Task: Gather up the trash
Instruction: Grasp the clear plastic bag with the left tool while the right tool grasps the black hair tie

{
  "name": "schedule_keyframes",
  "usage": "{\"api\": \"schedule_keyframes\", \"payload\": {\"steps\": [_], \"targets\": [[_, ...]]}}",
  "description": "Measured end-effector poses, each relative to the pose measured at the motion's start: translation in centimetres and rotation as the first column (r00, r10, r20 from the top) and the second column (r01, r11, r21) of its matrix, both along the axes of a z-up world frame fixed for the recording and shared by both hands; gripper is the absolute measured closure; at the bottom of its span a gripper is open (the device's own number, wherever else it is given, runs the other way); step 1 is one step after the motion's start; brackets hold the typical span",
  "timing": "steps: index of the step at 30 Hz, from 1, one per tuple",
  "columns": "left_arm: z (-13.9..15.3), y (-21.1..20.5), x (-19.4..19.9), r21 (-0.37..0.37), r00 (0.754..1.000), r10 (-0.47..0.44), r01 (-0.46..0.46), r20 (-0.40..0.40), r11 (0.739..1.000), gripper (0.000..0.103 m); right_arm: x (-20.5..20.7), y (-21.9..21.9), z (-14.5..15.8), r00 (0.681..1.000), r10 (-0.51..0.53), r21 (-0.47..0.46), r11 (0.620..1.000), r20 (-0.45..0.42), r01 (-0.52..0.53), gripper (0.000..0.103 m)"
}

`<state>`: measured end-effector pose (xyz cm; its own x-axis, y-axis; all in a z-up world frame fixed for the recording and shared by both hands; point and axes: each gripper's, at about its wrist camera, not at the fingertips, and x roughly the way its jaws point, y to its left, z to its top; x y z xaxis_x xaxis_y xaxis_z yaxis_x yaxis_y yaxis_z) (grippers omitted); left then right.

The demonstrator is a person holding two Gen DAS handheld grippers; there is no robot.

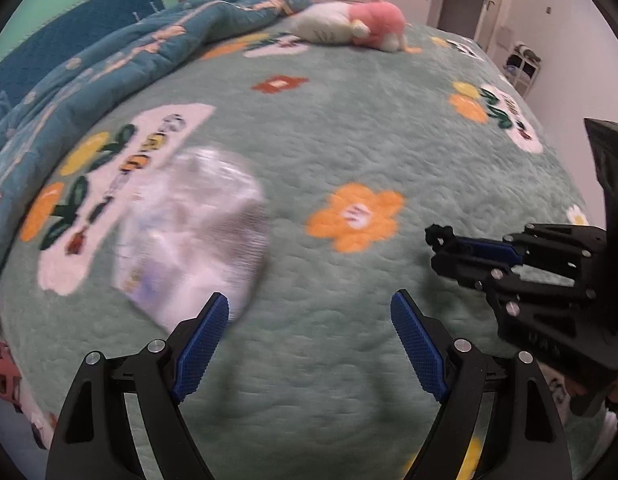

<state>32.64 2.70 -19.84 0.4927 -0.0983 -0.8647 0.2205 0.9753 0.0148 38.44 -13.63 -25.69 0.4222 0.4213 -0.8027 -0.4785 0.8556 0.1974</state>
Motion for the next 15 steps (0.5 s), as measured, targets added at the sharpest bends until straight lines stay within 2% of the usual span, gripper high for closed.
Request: {"api": "schedule_keyframes", "payload": {"steps": [7, 9, 11, 14, 15], "targets": [[1.0, 5.1, 2.3, 0.02, 0.996, 0.074, -0.075, 0.044, 0.997, 0.02, 1.0, 5.0, 1.5, 0.998, 0.055, 0.05, 0.997, 0.028, -0.056, 0.086], [0.4, 6.4, 3.5, 0.007, 0.995, 0.088, -0.089, 0.047, 0.996, 0.016, 1.2, 6.0, 1.5, 0.997, 0.069, 0.05, 0.996, 0.031, -0.071, 0.086], [-1.5, 7.1, 4.7, 0.007, 0.996, 0.087, -0.087, 0.014, 0.996, 0.016, 1.3, 6.4, 1.4, 0.997, 0.073, 0.044, 0.996, 0.032, -0.074, 0.086], [-4.6, 7.4, 6.1, -0.013, 0.994, 0.087, -0.088, -0.071, 0.996, 0.037, 1.5, 6.6, 1.0, 0.997, 0.07, 0.043, 0.997, 0.018, -0.07, 0.086], [-4.8, 7.6, 6.0, -0.022, 0.994, 0.093, -0.094, -0.062, 0.995, 0.037, 1.5, 6.6, 1.0, 0.998, 0.067, 0.042, 0.997, 0.017, -0.068, 0.086]]}}
